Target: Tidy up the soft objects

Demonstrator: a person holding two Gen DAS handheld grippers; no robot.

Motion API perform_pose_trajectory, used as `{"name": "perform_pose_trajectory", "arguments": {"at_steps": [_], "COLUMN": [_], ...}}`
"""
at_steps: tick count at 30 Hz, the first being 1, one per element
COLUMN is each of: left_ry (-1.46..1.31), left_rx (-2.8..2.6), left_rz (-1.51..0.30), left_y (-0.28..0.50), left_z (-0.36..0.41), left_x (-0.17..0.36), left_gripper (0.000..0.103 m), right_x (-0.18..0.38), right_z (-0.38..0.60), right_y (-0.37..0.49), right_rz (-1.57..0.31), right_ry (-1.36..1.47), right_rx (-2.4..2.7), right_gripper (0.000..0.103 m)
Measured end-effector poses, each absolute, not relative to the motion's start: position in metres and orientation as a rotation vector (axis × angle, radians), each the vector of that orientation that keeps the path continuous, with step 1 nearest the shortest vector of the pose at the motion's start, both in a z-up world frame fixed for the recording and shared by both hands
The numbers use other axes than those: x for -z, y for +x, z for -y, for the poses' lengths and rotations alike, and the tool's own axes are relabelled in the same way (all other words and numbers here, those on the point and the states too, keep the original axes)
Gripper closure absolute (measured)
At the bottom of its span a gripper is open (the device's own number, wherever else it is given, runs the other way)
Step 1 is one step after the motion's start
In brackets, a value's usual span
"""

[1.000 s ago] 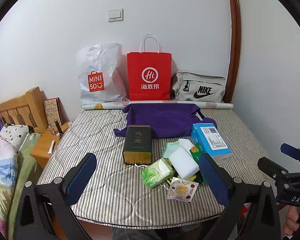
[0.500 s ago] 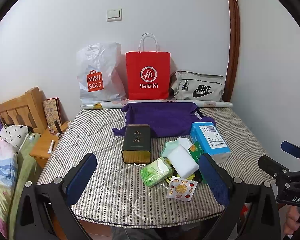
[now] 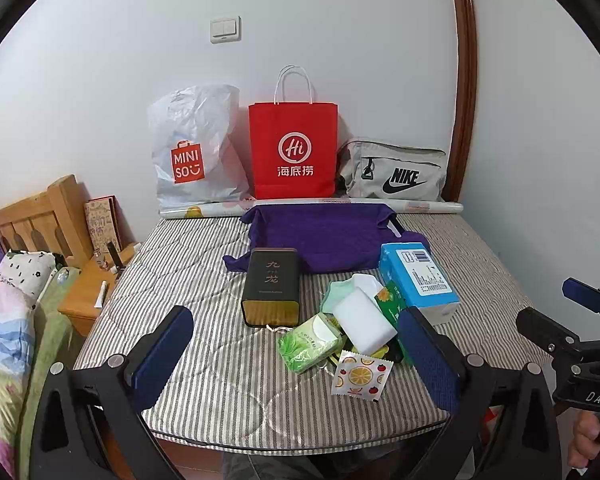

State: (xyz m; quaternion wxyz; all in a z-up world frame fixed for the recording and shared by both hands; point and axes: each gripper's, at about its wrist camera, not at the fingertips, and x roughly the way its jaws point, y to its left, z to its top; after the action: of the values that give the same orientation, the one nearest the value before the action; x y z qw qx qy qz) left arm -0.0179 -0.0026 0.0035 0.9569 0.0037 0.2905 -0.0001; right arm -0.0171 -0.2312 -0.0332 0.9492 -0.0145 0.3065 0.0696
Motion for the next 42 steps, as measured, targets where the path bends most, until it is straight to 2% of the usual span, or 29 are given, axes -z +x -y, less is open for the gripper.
{"name": "perform_pose_trajectory", "arguments": {"at_steps": [18, 42], "left_ry": [0.004, -0.018], "left_rx": [0.019, 0.100], "left_rz": [-0.613, -0.855], "left_y": [-0.007, 0.077], "left_z": [-0.001, -0.020], "left_x": [0.001, 0.121], "left_gripper": [0.001, 0.001], "right_x": [0.039, 0.114], "right_z": [0.238, 0.237], "right_y": [-0.013, 0.038], "right_rz": [-0.637, -0.756], "right_ry": [-0.011, -0.016], "right_rx": [-0.139, -0.213], "right_gripper": [0.000, 0.000]}}
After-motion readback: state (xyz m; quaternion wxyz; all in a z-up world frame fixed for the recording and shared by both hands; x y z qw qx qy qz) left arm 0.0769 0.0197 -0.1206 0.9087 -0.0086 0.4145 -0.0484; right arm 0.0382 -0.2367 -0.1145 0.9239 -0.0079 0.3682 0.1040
